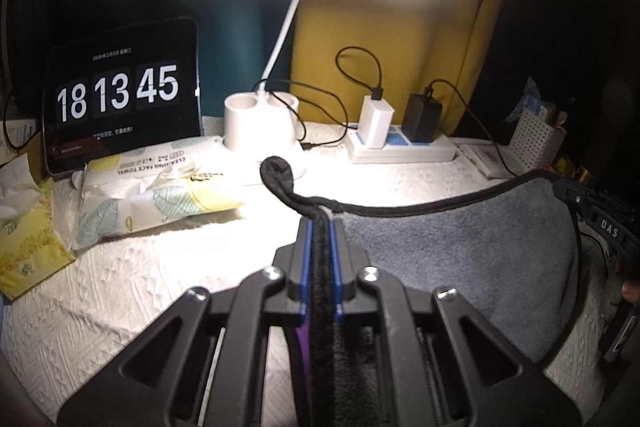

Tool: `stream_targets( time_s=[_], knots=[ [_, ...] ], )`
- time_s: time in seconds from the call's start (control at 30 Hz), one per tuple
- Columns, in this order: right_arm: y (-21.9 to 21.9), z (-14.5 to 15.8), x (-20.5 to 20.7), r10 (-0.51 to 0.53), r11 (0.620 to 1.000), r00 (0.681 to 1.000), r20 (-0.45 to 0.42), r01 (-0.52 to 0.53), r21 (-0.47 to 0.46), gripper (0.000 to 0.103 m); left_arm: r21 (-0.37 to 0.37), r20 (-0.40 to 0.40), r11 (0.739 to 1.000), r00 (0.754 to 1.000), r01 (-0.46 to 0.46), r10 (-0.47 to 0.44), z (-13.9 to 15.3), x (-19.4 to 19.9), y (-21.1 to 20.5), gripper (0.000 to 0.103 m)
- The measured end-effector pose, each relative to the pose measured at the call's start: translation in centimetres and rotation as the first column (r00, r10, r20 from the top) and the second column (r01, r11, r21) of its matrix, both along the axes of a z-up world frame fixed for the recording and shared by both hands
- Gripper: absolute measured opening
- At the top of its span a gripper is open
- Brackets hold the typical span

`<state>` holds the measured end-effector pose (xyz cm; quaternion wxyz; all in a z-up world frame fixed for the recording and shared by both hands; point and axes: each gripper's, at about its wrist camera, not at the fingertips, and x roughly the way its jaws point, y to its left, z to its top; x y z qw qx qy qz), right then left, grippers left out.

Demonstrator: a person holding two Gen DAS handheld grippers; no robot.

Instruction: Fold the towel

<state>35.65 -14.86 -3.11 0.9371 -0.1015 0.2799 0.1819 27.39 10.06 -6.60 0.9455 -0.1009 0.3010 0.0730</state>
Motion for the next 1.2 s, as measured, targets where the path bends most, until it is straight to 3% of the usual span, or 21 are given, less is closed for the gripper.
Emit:
stream_targets(
  time_s=[0.47,0.73,0.83,0.93,0.97,1.0,1.07,1.2],
  knots=[
    [0.5,-2.9,2.9,-0.017,0.999,0.999,-0.052,0.015,-0.037,0.009,-0.004,-0.080,1.000,0.997,0.003,-0.004,-3.2,3.1,0.4,0.009],
    [0.7,-4.2,3.6,-0.014,0.999,0.996,-0.091,0.010,-0.048,0.009,-0.048,-0.228,0.999,0.974,-0.019,0.008,-5.9,4.9,1.7,0.012],
    [0.8,-4.3,3.7,-0.012,0.999,0.995,-0.100,0.007,-0.053,0.009,-0.066,-0.223,0.998,0.975,-0.019,0.003,-5.9,4.9,2.0,0.015],
    [0.9,-4.3,3.6,-0.009,0.999,0.994,-0.108,0.004,-0.054,0.009,-0.065,-0.227,0.998,0.974,-0.024,0.009,-5.7,4.8,2.1,0.026],
    [0.9,-4.3,3.6,-0.010,0.999,0.994,-0.111,0.004,-0.052,0.009,-0.070,-0.226,0.997,0.974,-0.029,0.012,-5.7,4.7,2.3,0.035],
    [0.9,-4.2,3.5,-0.012,0.999,0.994,-0.112,0.006,-0.049,0.009,-0.075,-0.224,0.997,0.975,-0.031,0.013,-5.6,4.6,2.4,0.053],
    [0.8,-4.1,3.4,-0.015,0.999,0.993,-0.116,0.009,-0.045,0.009,-0.089,-0.214,0.995,0.977,-0.033,0.014,-5.3,4.2,2.7,0.070],
    [0.7,-3.8,2.8,-0.019,0.999,0.992,-0.123,0.014,-0.042,0.009,-0.090,-0.193,0.995,0.981,-0.031,0.013,-4.4,3.4,2.7,0.071]
  ],
)
